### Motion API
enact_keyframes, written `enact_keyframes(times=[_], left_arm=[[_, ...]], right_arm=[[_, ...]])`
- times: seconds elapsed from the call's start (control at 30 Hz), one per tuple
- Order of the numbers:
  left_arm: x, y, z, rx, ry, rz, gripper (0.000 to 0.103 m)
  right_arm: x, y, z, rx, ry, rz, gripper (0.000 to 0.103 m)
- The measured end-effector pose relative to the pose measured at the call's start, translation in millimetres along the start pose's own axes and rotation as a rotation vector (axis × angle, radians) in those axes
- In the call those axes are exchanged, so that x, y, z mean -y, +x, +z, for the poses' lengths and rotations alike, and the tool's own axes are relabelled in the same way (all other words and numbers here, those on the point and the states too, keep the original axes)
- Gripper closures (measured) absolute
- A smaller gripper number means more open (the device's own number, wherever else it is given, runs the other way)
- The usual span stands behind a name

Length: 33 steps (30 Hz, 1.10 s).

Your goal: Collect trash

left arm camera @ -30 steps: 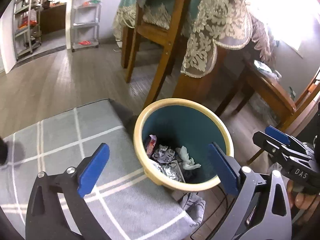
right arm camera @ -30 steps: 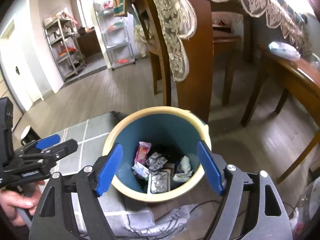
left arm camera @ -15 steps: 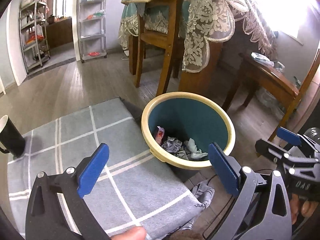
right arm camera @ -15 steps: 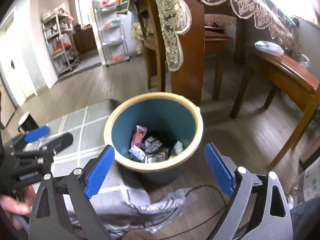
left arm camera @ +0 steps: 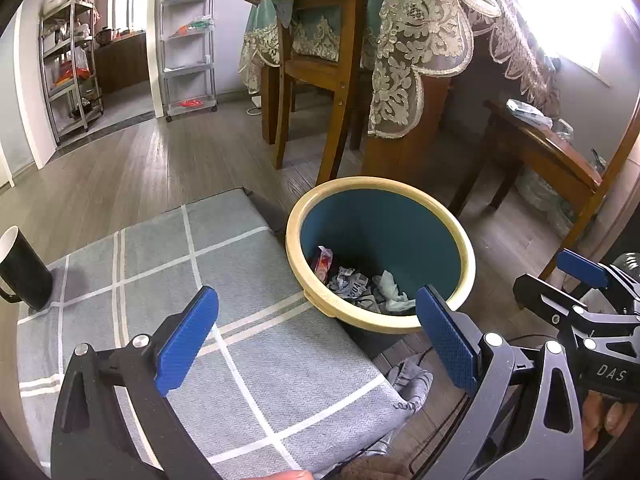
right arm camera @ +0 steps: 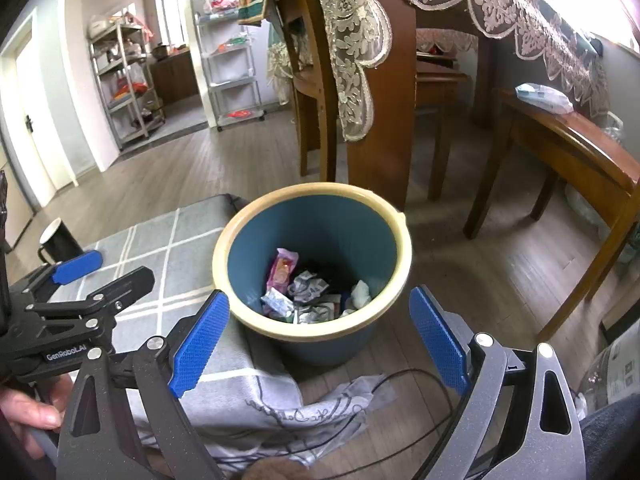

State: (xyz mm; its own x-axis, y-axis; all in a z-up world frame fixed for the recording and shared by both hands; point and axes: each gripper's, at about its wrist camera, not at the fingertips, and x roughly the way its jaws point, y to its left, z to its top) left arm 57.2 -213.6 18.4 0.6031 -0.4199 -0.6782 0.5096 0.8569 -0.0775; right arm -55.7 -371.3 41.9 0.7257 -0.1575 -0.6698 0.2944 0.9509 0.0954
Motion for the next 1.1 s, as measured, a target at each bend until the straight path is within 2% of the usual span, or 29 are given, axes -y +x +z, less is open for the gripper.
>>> enact_keyframes(times=[1.1], left_arm=[[2.0,-0.2,0.7,0.001,0.015,-0.019,0.006]], right_arm=[[-1.4,0.2,-0.1,-0.001,0.001,0.002,0.011]])
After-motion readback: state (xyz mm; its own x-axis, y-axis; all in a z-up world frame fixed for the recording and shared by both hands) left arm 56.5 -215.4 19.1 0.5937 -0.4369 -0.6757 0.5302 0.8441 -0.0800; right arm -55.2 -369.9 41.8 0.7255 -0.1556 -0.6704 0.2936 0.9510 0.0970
